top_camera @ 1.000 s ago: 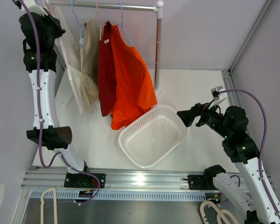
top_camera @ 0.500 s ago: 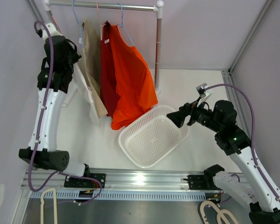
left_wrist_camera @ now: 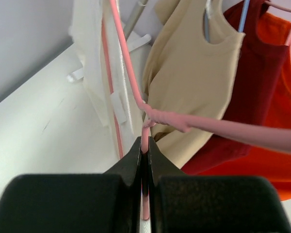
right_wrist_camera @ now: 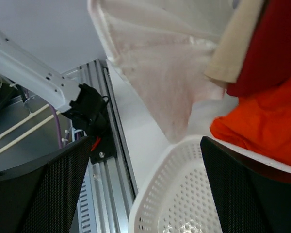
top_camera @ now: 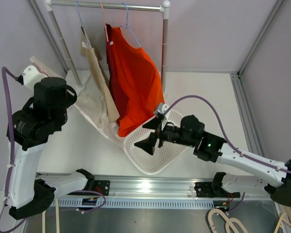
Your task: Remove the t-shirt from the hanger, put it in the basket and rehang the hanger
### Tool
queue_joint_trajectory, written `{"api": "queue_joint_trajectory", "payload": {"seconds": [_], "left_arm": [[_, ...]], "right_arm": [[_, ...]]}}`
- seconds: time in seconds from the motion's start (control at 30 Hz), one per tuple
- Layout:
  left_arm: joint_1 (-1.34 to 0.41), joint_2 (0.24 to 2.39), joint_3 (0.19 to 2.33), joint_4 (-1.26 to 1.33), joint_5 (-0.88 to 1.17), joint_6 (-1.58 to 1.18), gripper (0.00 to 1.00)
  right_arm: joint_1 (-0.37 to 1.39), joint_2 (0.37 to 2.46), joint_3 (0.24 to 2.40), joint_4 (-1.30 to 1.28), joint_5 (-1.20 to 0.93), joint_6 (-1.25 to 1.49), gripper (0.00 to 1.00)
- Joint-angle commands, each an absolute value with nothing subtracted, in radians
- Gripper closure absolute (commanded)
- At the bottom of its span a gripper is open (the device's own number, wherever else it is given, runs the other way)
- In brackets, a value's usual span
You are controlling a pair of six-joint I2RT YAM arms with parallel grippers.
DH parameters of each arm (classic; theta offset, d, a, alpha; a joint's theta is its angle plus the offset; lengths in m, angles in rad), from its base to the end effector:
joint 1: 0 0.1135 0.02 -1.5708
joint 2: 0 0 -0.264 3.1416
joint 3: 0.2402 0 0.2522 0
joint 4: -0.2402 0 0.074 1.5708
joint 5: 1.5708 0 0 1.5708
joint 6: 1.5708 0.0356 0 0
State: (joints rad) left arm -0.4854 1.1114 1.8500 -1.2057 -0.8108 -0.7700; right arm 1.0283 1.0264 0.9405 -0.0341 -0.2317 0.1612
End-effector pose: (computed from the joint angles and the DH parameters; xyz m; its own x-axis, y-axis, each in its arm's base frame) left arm 0.1285 -0.0386 0.5150 -0.1112 -0.4836 -0.8682 -0.4575 0.8005 -0.3872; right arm 0.1171 0.2101 0.3651 -0.2137 -0.0519 -0.9755 -0.9290 0.3197 0.1865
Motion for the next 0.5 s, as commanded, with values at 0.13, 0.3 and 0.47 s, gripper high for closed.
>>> {"api": "queue_joint_trajectory", "payload": {"seconds": [0.13, 0.3, 0.47], "left_arm": [[-0.537, 1.124, 1.922, -1.42, -0.94, -0.928, 1.0], [-0.545, 1.118, 1.937, -1.414, -0.957, -0.917, 0.99], [-0.546, 1.117, 1.97, -1.413, -0.957, -0.888, 1.0]], "right_arm": [[1.189, 1.181, 0.867, 0.501, -0.137, 0.066, 0.01], [1.252, 1.305, 0.882, 0.661, -0.112, 0.006, 0.01], [1.284, 1.428, 0.931, 0.738, -0.075, 0.003, 0.01]]}}
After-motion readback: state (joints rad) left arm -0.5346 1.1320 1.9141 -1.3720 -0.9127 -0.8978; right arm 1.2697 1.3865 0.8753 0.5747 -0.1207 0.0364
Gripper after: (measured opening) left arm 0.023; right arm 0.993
